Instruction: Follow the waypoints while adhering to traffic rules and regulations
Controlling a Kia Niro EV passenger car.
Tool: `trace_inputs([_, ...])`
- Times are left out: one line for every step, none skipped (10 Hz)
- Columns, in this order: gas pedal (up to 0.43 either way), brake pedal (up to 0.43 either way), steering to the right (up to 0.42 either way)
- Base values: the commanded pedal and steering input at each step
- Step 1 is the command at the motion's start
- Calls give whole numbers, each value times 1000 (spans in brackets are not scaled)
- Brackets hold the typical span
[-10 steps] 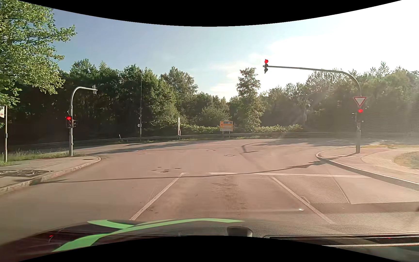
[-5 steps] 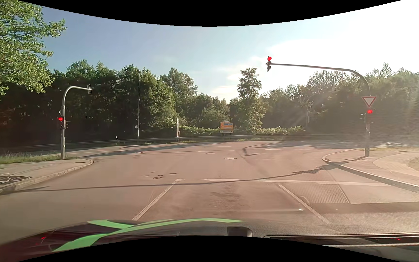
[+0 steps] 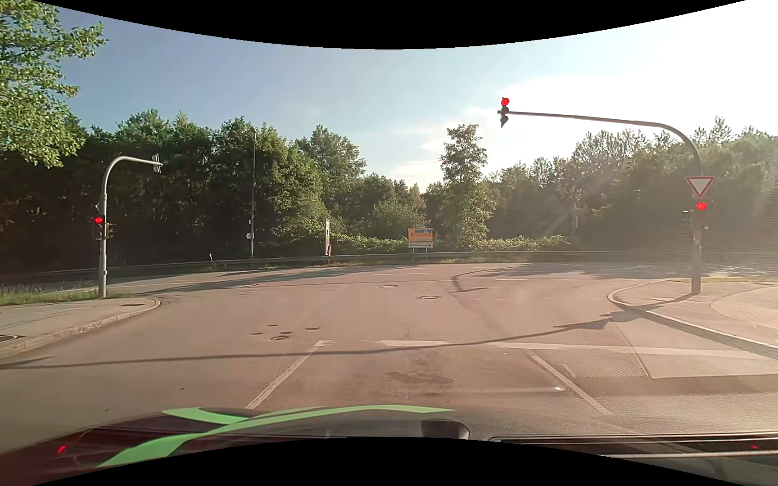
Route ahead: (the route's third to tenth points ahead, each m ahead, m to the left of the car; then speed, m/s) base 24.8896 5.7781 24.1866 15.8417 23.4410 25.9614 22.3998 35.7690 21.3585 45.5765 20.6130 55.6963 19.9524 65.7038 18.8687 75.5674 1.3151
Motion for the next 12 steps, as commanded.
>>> trace_inputs([0,98,14])
trace_inputs([0,85,12])
trace_inputs([0,79,12])
trace_inputs([0,79,11])
trace_inputs([0,79,10])
trace_inputs([0,79,8])
trace_inputs([0,79,8])
trace_inputs([0,79,8])
trace_inputs([0,73,8])
trace_inputs([0,61,7])
trace_inputs([0,37,7])
trace_inputs([0,30,8])
